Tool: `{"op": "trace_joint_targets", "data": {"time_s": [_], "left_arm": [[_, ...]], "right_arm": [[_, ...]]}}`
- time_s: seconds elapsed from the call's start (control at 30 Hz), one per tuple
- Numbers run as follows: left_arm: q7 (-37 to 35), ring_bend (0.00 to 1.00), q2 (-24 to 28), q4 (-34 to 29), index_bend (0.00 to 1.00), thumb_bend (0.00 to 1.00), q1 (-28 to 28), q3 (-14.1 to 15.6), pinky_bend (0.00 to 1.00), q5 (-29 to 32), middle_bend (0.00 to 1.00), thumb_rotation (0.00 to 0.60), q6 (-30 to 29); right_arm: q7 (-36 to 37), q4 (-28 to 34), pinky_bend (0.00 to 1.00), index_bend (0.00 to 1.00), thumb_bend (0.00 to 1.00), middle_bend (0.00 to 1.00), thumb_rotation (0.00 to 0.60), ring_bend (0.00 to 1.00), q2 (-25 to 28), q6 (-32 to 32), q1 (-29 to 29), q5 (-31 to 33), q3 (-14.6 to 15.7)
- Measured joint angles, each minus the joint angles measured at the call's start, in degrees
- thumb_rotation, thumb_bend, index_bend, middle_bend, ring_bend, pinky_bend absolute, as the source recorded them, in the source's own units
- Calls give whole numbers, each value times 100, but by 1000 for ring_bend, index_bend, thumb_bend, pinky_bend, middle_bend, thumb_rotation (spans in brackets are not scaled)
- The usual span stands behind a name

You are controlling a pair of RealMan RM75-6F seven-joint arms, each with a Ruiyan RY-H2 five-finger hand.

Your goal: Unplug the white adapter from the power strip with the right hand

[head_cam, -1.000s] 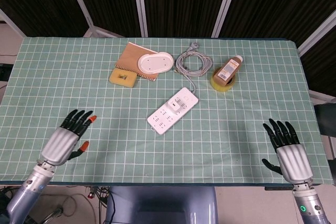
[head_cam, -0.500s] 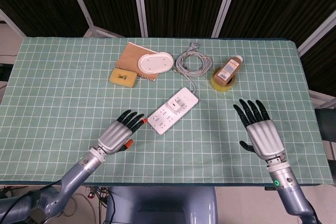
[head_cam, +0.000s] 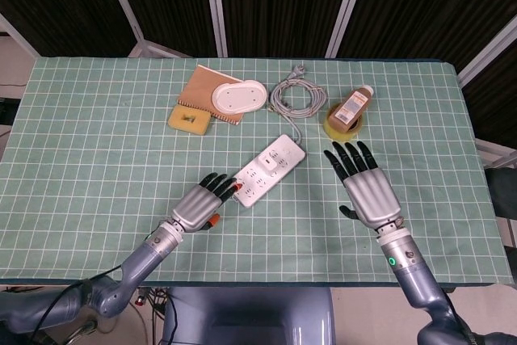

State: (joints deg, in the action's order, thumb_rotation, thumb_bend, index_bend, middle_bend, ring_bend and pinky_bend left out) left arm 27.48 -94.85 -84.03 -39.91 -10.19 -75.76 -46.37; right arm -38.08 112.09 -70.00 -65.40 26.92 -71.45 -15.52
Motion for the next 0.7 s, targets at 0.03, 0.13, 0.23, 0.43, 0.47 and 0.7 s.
{"op": "trace_joint_targets", "data": {"time_s": [0.03, 0.13, 0.23, 0.43, 0.47, 0.7], "left_arm": [[-23, 2, -42, 60, 77, 399, -32, 6, 97, 5, 42, 600, 20], [-134, 2, -172, 225, 78, 399, -133, 27, 97, 11, 42, 600, 84], [-216, 2, -250, 322, 80, 399, -192, 63, 98, 6, 42, 600, 135], [-385, 2, -404, 563, 83, 399, -277, 143, 99, 0, 42, 600, 185], [-420, 2, -434, 606, 83, 399, -293, 153, 99, 0, 42, 600, 187], [-573, 2, -569, 798, 85, 399, -398, 194, 98, -5, 42, 600, 206]], "right_arm": [[-98, 35, 0, 0, 133, 0, 600, 0, -35, 26, 75, 99, -36], [-356, 125, 0, 0, 133, 0, 600, 0, -128, 79, 248, 371, -111], [-509, 171, 0, 0, 133, 0, 600, 0, -197, 115, 366, 559, -155], [-792, 207, 0, 0, 133, 0, 600, 0, -409, 217, 717, 1181, -275], [-843, 204, 0, 0, 133, 0, 600, 0, -451, 237, 788, 1294, -297], [-1242, -145, 37, 47, 133, 44, 600, 20, -787, 486, 1505, 1978, -456]]}}
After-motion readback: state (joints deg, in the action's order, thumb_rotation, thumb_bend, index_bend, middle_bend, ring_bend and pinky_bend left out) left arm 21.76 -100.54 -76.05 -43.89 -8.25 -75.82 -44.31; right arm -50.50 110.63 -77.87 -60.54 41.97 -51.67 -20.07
